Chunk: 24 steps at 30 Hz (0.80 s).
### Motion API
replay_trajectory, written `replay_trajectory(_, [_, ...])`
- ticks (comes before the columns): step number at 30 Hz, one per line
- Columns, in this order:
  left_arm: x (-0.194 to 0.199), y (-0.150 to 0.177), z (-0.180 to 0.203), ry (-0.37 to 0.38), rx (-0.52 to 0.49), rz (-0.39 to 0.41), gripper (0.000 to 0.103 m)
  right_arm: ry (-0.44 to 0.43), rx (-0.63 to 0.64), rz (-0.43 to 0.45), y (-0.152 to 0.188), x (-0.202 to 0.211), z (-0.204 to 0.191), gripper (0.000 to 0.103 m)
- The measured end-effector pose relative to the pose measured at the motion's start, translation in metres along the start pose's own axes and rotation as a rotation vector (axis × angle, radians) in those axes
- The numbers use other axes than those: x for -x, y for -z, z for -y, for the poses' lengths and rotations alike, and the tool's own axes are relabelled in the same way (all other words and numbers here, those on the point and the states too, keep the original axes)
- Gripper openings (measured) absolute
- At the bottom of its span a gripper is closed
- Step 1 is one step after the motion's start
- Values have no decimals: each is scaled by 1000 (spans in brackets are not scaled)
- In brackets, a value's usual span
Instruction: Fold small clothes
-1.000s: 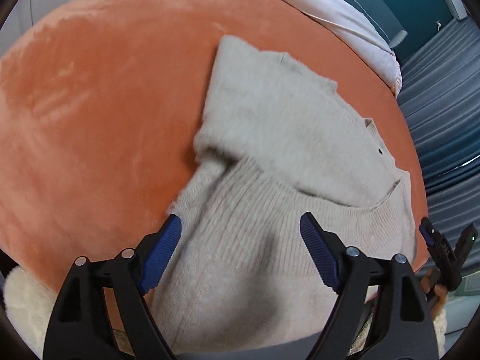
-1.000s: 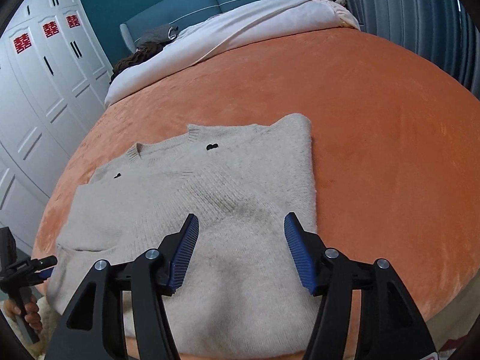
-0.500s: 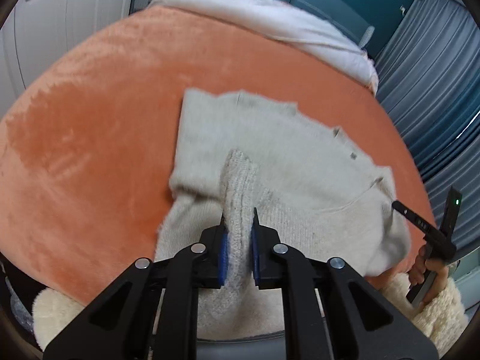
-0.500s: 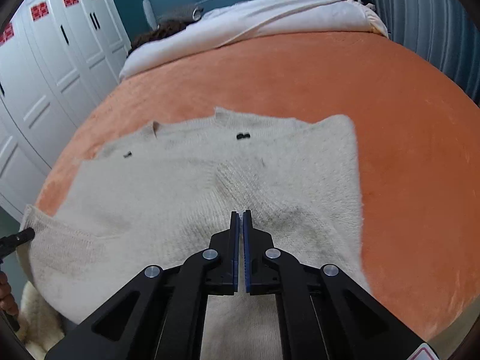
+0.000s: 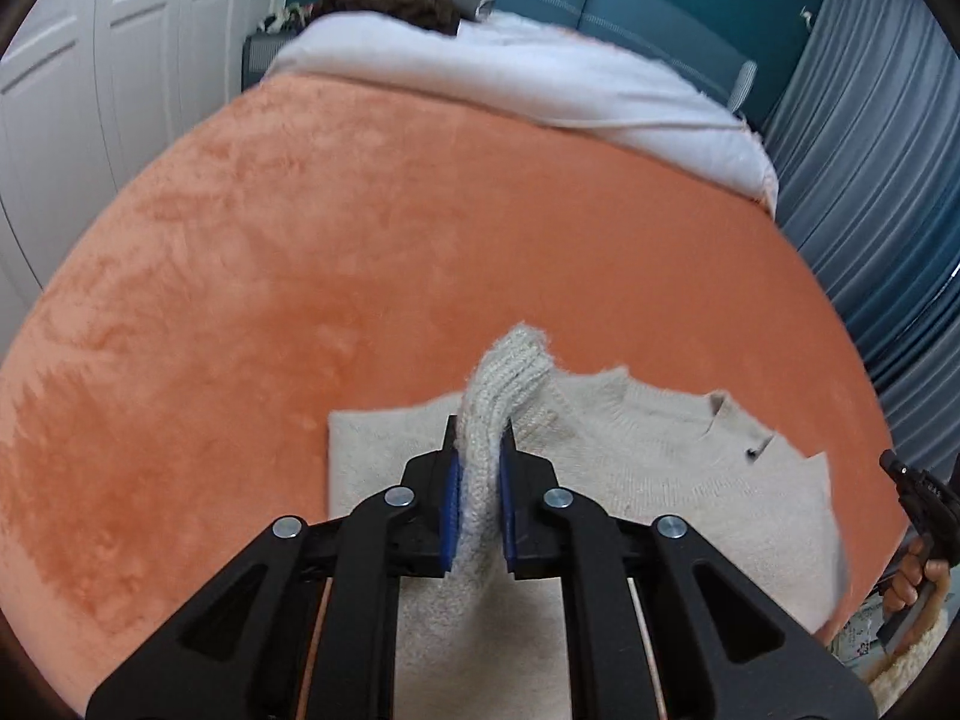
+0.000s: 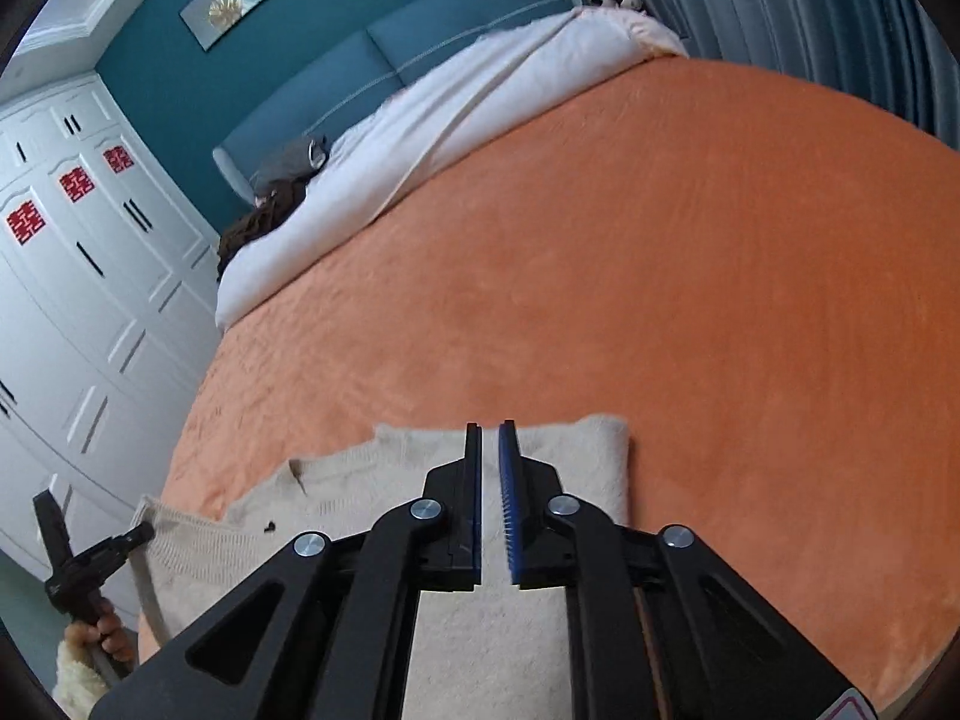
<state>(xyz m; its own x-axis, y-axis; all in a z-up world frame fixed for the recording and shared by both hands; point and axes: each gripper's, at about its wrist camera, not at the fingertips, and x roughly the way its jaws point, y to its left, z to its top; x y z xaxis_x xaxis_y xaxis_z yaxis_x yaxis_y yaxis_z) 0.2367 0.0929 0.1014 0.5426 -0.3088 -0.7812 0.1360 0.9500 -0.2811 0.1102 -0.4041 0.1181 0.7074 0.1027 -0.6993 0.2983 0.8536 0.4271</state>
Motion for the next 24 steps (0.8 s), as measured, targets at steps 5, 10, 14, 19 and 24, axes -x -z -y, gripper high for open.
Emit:
replay_trajectory(5, [-20,20,-4,-3,9,-46,10,62,206,-176,37,-64,-31,48])
replay_trajectory(10, [-26,27,-12,-14,14,-60,10,125,256,-235,53,-105,-33,15])
replay_trajectory(14, [-7,11,-10,17,14,12,10,29,194,-77,29,-61,-41,2])
replay_trajectory(19, [-10,-21,-9,30,26,60,10,25,115,80,-10,-21,-25,2])
replay_trajectory(24, [-91,-14,-20,-58,48,-115,10,132,107,-95,4,-89,5,2])
